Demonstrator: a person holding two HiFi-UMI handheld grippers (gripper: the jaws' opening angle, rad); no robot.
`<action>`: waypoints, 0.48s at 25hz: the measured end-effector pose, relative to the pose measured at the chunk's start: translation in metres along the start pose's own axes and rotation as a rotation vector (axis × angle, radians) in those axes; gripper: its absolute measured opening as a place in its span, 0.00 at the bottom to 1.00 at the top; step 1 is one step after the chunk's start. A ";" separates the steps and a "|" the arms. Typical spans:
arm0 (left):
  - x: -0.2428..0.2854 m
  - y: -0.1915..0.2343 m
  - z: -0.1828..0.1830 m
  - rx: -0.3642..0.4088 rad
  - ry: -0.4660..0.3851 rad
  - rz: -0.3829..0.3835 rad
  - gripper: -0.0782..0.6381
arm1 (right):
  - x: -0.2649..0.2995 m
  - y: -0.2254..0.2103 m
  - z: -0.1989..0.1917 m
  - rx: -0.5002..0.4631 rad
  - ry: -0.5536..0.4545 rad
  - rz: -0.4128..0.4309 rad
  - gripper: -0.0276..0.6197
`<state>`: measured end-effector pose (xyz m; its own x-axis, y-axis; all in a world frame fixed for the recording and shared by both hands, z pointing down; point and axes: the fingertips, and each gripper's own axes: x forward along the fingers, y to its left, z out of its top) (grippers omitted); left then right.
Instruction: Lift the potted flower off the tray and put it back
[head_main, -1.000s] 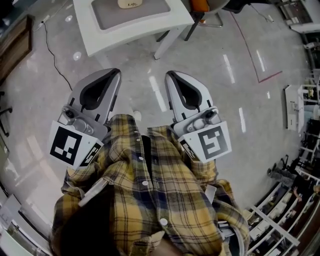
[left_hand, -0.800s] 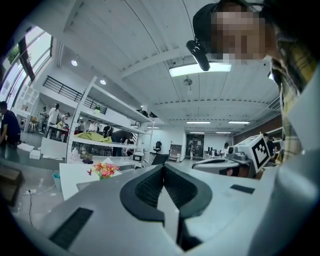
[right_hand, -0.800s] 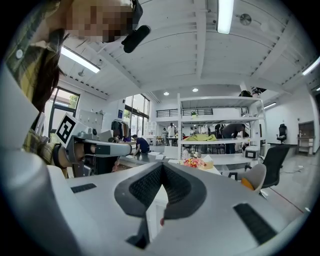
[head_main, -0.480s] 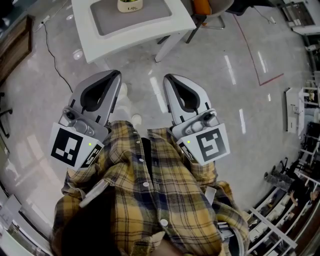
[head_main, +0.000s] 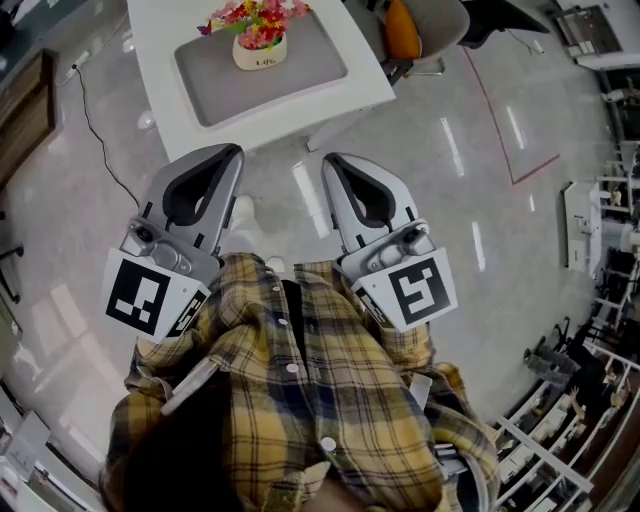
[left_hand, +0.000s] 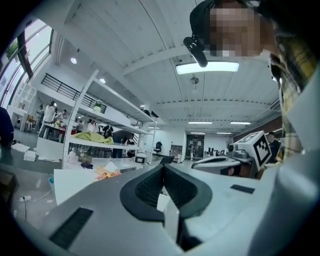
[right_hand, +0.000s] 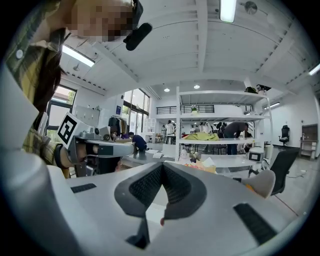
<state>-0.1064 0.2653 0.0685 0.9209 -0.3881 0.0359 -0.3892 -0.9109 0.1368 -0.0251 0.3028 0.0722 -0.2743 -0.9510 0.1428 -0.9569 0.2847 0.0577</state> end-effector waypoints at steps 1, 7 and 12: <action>0.006 0.011 0.003 0.001 -0.002 -0.002 0.12 | 0.012 -0.005 0.004 -0.004 -0.001 -0.002 0.04; 0.029 0.078 0.015 0.016 0.003 -0.007 0.12 | 0.081 -0.025 0.014 -0.004 -0.002 -0.023 0.04; 0.038 0.114 0.014 0.006 0.028 -0.022 0.12 | 0.117 -0.034 0.014 0.021 0.015 -0.049 0.04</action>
<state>-0.1160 0.1446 0.0718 0.9293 -0.3641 0.0611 -0.3691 -0.9199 0.1322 -0.0259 0.1804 0.0734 -0.2254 -0.9618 0.1553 -0.9710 0.2347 0.0444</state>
